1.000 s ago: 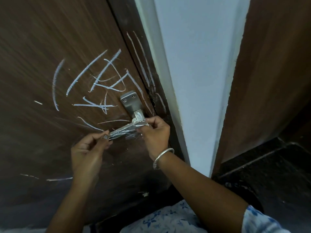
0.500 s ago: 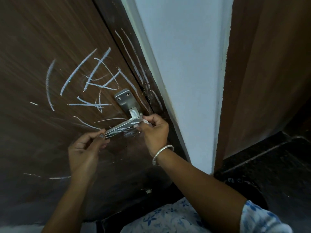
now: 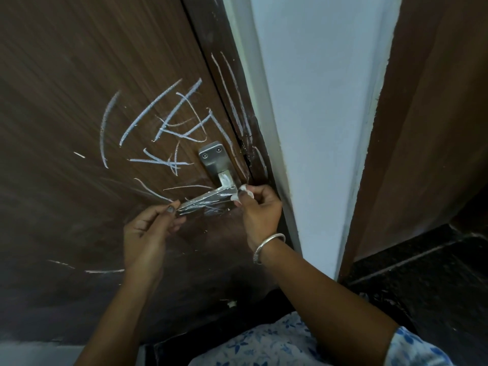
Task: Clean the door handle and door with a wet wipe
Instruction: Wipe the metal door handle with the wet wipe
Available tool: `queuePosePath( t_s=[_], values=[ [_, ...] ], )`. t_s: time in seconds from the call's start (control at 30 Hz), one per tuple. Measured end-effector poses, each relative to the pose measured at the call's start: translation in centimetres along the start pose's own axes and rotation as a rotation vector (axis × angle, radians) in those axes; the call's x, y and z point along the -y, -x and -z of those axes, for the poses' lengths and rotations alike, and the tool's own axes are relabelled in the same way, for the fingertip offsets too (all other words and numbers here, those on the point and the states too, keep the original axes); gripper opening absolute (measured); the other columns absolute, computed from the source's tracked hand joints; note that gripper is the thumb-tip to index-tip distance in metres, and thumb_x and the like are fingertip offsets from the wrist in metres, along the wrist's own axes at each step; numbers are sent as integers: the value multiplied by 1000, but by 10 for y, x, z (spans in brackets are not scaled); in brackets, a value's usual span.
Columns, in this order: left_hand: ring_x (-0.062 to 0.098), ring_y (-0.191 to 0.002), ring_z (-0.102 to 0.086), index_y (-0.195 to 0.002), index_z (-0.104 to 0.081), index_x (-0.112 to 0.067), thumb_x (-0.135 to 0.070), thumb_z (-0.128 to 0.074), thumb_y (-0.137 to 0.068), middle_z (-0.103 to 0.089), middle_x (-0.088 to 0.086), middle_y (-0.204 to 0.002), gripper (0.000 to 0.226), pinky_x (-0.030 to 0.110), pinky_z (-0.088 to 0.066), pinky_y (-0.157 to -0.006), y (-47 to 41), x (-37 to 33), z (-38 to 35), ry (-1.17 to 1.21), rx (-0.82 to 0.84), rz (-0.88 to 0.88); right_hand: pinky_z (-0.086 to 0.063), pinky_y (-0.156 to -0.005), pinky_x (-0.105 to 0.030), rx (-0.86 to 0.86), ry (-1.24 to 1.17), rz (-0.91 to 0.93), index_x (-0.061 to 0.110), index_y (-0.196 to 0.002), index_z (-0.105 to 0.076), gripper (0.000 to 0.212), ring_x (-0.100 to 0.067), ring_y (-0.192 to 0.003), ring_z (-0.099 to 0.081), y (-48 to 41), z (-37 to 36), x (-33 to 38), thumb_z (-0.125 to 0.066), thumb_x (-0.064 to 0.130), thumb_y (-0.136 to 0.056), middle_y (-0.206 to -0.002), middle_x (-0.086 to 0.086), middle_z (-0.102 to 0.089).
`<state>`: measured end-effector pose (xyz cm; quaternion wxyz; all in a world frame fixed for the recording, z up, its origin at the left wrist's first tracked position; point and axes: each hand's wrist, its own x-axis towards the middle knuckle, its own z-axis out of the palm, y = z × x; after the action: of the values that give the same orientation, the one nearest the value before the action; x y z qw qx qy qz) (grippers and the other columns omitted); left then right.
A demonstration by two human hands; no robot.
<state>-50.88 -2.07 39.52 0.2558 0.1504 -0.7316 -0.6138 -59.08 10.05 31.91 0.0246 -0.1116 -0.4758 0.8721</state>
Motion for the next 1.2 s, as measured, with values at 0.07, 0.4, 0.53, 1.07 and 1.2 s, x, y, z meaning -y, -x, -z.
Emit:
queuePosePath(
  t_s=[0.07, 0.4, 0.53, 1.07, 1.2],
  values=[
    [6, -62, -67, -64, -72, -27, -3, -51, -89, -72, -15, -72, 40, 14, -51, -60, -1, 1, 0, 10, -3, 10, -56, -65, -25, 29, 40, 28, 16, -76, -66, 15, -9, -67, -69, 5, 0, 1, -70, 2, -80, -67, 8, -71],
    [9, -56, -66, -73, -62, -14, -2, -47, -90, -74, -10, -73, 25, 15, -52, -56, -6, 9, -2, 99, -84, 75, -48, -65, -10, 14, 267, 204, 25, -82, -59, 25, 7, -71, -60, 21, 13, 46, -64, 1, -82, -82, 7, -64],
    [11, -61, -68, -67, -69, -21, -6, -49, -90, -74, -9, -76, 34, 20, -53, -62, -5, 9, 0, 89, -65, 85, -42, -65, -1, 91, 470, 560, 30, -89, -56, 29, 10, -79, -58, 25, 9, 69, -60, 2, -86, -87, 20, -61],
    [13, -68, -67, -74, -73, -23, -24, -43, -94, -71, -2, -66, 36, 30, -49, -68, -1, 8, 3, 161, -68, 182, -46, -66, -29, 775, 1420, 952, 10, -74, -74, 24, -33, -69, -61, -4, -16, 109, -70, -10, -60, -75, -11, -70],
    [12, -68, -68, -71, -74, -27, -22, -45, -94, -73, -1, -69, 38, 28, -49, -67, -2, 10, 3, 159, -70, 187, -50, -73, -32, 697, 1463, 966, 7, -81, -74, 20, -34, -75, -63, -2, -17, 105, -67, -8, -70, -80, -13, -71]
  ],
)
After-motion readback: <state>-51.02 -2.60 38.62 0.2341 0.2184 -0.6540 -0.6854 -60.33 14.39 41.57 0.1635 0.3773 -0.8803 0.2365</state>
